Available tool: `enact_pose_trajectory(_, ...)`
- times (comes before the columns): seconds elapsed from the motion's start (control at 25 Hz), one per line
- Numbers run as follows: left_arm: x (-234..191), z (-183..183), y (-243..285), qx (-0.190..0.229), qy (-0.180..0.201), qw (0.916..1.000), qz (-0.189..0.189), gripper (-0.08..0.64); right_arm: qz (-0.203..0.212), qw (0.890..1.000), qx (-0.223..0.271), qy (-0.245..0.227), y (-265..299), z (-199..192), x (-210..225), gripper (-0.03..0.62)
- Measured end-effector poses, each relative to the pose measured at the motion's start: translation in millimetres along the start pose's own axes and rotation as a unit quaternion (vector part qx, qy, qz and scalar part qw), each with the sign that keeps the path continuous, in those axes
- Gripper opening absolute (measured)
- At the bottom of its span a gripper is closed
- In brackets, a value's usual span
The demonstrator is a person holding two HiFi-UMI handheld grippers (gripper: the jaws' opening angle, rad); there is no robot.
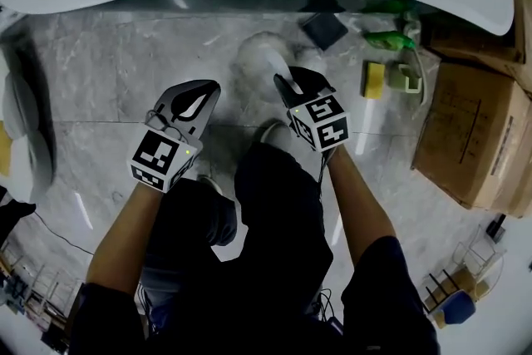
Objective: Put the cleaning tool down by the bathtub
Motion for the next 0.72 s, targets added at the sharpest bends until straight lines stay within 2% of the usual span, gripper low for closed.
enact_pose_trajectory(0.4,-17.0,-35.0,62.8,0.006,0.02,0.9998,0.004,0.034,-0.003,0.999,-0.033,-0.012,100.3,-33.3,30.7,0.086)
enact_pose_trajectory(0.72,-22.9,-54.1,85.8,0.005,0.021,0.9998,0.004,0.034,-0.012,0.999,-0.052,-0.001,154.9,-55.5,42.6,0.086)
Point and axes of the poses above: the fingertips, and each gripper's own axes: y forward along the fingers, x to its right, z out of its top, the point moved 7 cm from there along -y, backward along the fingers, and after that the axes turned 14 degrees about -x, right-handed, at the moved point
